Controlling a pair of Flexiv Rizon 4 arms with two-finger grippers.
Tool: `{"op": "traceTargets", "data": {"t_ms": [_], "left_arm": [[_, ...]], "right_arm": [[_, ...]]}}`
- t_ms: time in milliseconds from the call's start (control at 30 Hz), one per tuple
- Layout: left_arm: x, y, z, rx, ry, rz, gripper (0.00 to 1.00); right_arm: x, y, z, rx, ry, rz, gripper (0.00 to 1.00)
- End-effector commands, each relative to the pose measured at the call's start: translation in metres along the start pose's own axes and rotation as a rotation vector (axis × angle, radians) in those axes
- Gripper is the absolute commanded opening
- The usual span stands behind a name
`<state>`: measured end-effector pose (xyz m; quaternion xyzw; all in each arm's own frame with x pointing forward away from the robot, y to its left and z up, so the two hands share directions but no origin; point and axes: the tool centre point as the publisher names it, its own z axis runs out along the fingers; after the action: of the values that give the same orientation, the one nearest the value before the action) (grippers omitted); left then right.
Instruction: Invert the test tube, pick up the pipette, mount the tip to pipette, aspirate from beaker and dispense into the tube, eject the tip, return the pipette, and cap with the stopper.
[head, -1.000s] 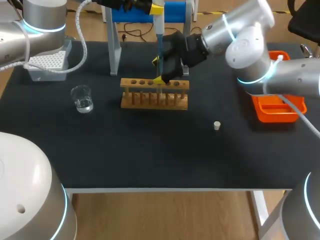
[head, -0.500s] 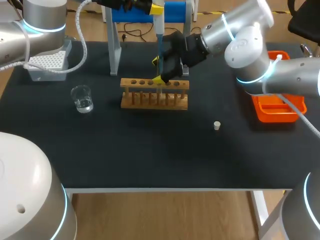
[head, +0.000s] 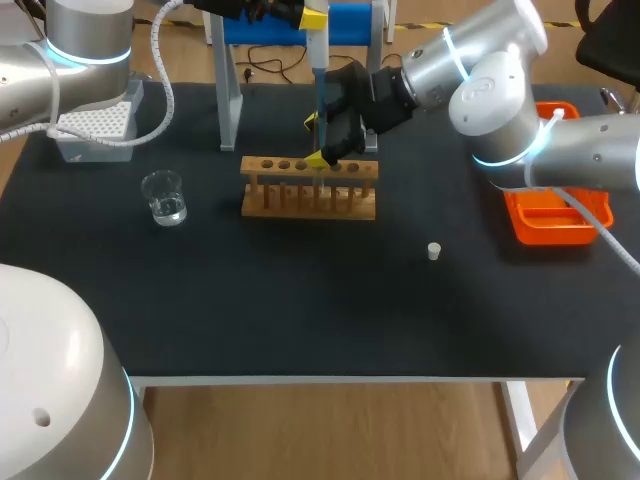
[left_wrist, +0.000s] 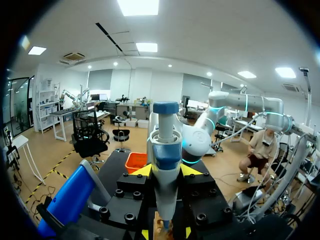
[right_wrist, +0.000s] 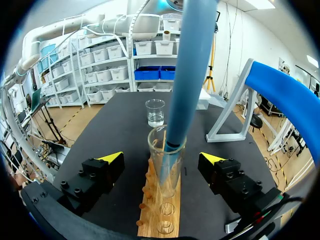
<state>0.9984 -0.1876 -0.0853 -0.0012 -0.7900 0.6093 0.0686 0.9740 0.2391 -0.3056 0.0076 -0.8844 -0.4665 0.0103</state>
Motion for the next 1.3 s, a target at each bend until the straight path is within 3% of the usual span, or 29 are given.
{"op": "traceTargets", "data": {"t_ms": [33, 600, 1300], "left_arm": [[0.002, -0.002, 0.001, -0.006, -0.003, 0.0, 0.0], [0.014, -0.026, 0.006, -0.039, -0.03, 0.001, 0.0], [0.014, -0.034, -0.003, -0.04, -0.06, 0.023, 0.0]], "right_arm": [[-0.001, 0.0, 0.0, 0.002, 0.002, 0.0, 1.0], [-0.001, 0.0, 0.0, 0.002, 0.002, 0.0, 1.0], [-0.001, 0.0, 0.0, 0.002, 0.002, 0.0, 1.0]]}}
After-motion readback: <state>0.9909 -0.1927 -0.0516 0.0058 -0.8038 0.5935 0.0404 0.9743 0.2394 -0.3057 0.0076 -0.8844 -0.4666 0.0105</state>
